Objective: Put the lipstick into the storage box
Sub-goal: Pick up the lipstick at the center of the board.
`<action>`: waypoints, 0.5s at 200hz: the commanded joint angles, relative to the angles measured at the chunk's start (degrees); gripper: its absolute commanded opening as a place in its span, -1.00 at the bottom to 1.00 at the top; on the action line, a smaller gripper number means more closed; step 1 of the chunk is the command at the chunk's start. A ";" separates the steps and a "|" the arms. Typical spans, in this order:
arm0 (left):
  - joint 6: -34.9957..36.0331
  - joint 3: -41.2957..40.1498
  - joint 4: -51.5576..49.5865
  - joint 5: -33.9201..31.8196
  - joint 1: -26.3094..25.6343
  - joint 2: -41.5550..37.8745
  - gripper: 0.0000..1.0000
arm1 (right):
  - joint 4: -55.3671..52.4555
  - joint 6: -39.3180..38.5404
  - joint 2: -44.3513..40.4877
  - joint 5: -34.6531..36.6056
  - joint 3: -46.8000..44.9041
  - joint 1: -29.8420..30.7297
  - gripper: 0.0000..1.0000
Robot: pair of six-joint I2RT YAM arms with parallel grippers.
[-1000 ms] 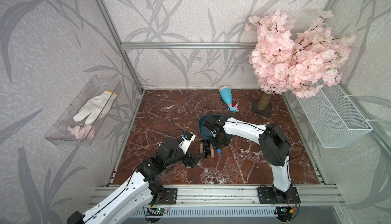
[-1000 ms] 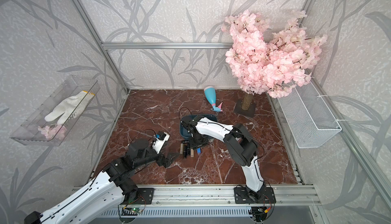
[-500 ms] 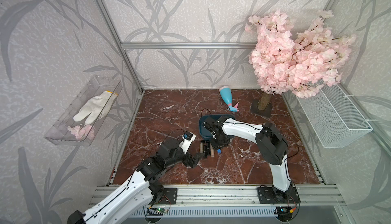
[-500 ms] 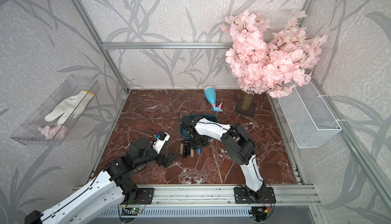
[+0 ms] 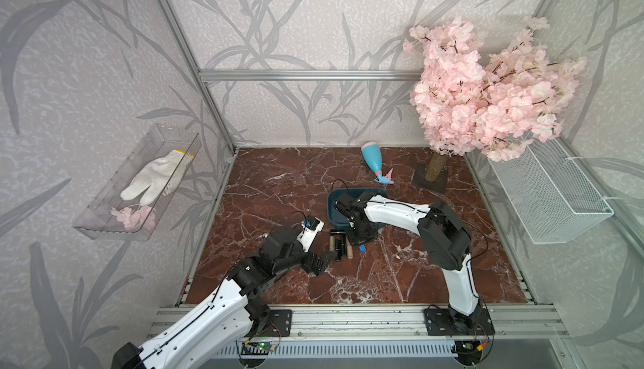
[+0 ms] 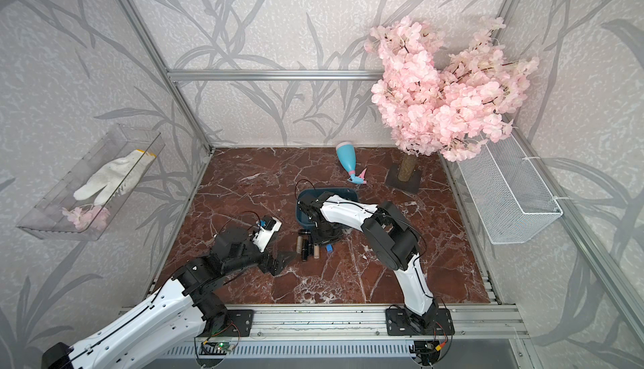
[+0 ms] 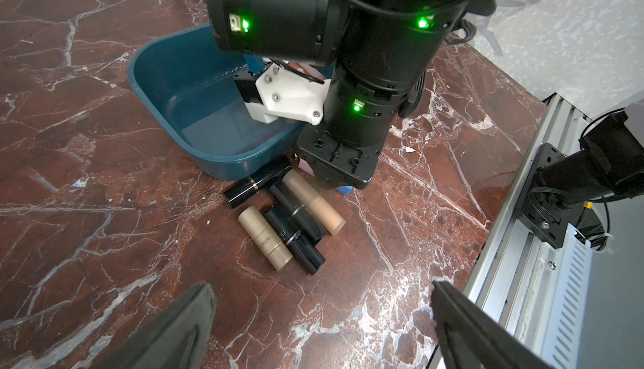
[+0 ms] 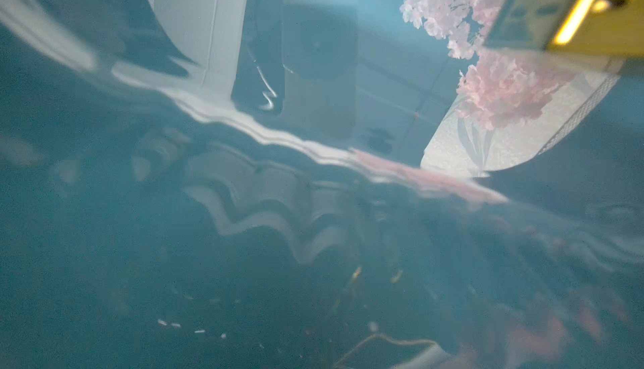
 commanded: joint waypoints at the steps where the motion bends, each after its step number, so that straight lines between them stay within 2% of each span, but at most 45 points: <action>1: 1.31 1.99 1.05 0.66 -0.07 0.56 0.99 | -1.18 -0.34 -0.16 1.54 -0.49 -0.44 -0.66; 51: 1.49 1.77 4.00 1.77 -0.08 2.52 0.99 | -1.50 0.64 -5.73 -0.07 -4.47 -0.32 -0.70; 100: -2.37 0.43 10.31 0.64 -0.12 3.29 0.99 | -2.20 2.68 -12.21 -2.09 -7.54 -0.16 -0.70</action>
